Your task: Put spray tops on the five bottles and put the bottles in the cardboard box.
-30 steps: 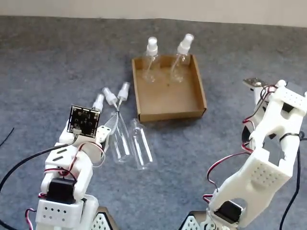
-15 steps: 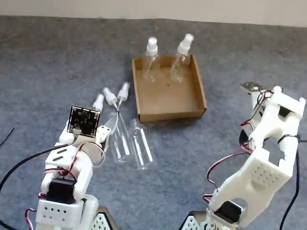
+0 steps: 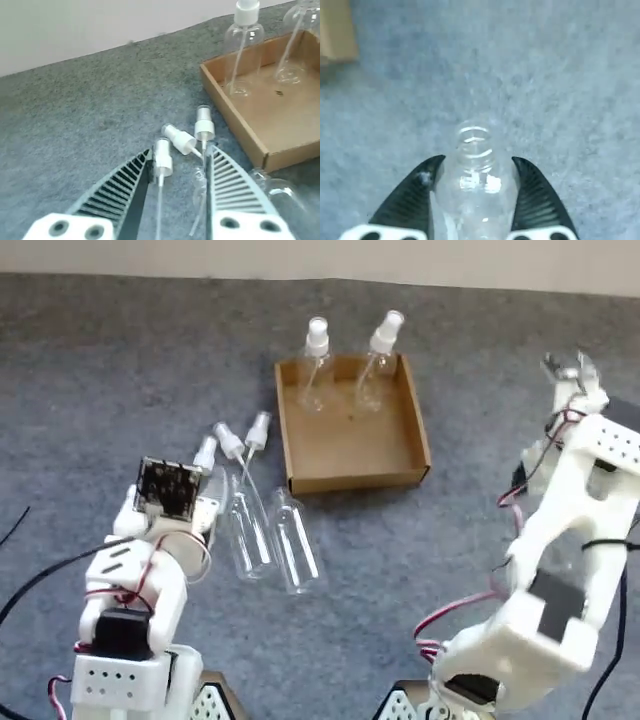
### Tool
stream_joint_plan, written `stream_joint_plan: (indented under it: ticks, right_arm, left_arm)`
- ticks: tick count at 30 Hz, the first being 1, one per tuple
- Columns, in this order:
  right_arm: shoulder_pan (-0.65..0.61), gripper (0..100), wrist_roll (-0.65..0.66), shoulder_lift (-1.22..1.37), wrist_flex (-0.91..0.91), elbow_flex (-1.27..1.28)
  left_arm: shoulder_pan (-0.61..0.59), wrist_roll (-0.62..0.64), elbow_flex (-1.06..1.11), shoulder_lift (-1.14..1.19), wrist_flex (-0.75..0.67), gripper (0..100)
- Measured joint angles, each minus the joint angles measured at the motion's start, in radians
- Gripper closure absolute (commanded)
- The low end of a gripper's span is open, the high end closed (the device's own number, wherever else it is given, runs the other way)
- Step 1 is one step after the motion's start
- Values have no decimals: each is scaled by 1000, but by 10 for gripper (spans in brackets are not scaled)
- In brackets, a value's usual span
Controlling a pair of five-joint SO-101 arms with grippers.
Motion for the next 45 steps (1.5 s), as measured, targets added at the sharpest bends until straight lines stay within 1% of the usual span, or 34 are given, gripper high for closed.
stream_joint_plan:
  ticks: [4, 7, 12, 16, 19, 21, 23, 27, 29, 31, 34, 38, 45]
  right_arm:
    - [-98, 995, -123, -173, -32, 3]
    - [-161, 995, -183, -307, -80, 74]
    - [-298, 995, -206, -551, -183, 324]
    - [-365, 995, -206, -736, -252, 574]
    - [-423, 995, -207, -867, -261, 735]
    - [-485, 995, -209, -941, -261, 819]
    - [-532, 994, -229, -1002, -261, 893]
    - [-598, 947, -279, -1096, -265, 1003]
    - [-615, 940, -295, -1134, -270, 1042]
    - [-620, 946, -304, -1166, -270, 1062]
    - [-621, 998, -307, -1208, -272, 1089]
    - [-621, 995, -331, -1238, -272, 1114]
    - [-626, 995, -330, -1243, -273, 1114]
  left_arm:
    - [-66, -5, -140, 176, 18, 850]
    - [-103, -8, -304, 397, 92, 849]
    - [-157, -14, -640, 839, 259, 849]
    - [-163, -55, -919, 1177, 388, 848]
    - [-161, -64, -1083, 1390, 439, 832]
    - [-163, -64, -1178, 1508, 445, 809]
    - [-164, -64, -1250, 1613, 446, 809]
    - [-161, -64, -1335, 1771, 446, 811]
    - [-152, -63, -1361, 1826, 446, 811]
    - [-141, -64, -1379, 1869, 446, 811]
    - [-130, -64, -1410, 1921, 446, 811]
    - [-124, -64, -1462, 1995, 446, 815]
    - [-101, -63, -1560, 2137, 450, 970]
